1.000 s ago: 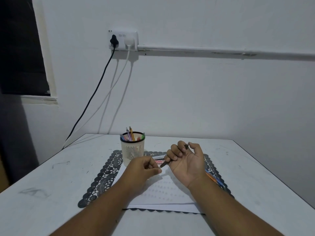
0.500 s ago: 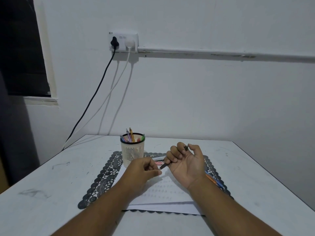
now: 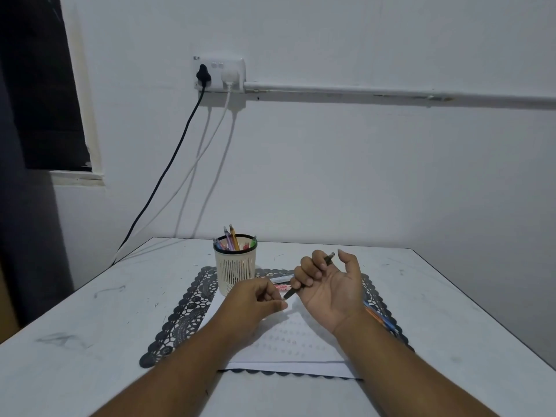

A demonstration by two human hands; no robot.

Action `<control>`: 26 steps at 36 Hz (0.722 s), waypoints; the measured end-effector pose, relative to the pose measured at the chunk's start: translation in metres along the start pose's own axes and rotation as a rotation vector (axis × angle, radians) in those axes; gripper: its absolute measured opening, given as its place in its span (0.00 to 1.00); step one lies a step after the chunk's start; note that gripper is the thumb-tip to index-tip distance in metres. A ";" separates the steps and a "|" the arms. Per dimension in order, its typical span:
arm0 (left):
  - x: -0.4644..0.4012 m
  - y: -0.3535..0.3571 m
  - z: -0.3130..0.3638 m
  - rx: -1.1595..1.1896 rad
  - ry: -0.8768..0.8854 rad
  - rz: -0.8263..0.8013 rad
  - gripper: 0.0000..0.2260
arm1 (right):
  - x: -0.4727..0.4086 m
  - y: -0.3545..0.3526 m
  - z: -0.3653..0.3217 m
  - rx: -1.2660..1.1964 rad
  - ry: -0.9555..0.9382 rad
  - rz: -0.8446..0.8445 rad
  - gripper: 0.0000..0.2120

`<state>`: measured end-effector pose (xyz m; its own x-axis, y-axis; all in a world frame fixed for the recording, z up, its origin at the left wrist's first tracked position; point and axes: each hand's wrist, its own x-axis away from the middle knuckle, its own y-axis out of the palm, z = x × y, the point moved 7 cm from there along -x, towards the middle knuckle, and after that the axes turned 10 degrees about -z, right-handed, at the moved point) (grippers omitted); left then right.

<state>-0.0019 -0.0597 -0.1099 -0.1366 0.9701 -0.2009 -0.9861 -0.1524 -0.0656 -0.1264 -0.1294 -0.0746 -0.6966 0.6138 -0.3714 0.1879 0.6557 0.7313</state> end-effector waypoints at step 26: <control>0.005 0.000 0.011 0.114 0.043 -0.036 0.06 | -0.003 -0.013 -0.008 -0.170 -0.093 0.079 0.16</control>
<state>-0.0037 -0.0524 -0.1000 -0.0989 0.9651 -0.2426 -0.9950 -0.0926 0.0374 -0.1324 -0.1428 -0.0783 -0.6158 0.7037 -0.3546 0.1144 0.5251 0.8433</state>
